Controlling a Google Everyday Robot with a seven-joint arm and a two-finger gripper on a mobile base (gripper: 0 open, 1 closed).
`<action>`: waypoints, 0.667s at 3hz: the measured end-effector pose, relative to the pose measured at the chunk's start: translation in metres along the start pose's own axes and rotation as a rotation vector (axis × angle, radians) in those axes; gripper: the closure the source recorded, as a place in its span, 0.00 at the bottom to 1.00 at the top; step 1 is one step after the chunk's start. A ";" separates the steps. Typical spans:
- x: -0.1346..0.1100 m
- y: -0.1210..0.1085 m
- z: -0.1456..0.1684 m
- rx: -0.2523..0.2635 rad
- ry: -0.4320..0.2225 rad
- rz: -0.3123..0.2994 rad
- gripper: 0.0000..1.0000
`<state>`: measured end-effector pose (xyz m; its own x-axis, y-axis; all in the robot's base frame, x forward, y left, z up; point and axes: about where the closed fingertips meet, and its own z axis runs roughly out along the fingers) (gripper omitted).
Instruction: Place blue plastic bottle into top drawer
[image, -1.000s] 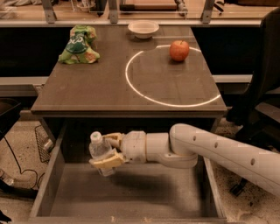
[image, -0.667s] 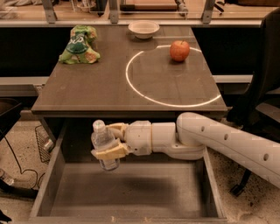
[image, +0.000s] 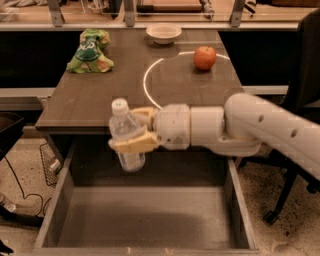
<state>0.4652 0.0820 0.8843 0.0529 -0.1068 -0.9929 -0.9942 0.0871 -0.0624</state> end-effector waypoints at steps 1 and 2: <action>-0.073 -0.026 -0.006 0.047 0.009 -0.062 1.00; -0.117 -0.043 -0.001 0.074 0.044 -0.108 1.00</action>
Offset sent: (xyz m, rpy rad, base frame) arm 0.0605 0.0116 0.1723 -0.0948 -0.1622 -0.1045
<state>0.5021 0.0896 1.0035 0.1538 -0.1623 -0.9747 -0.9734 0.1450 -0.1777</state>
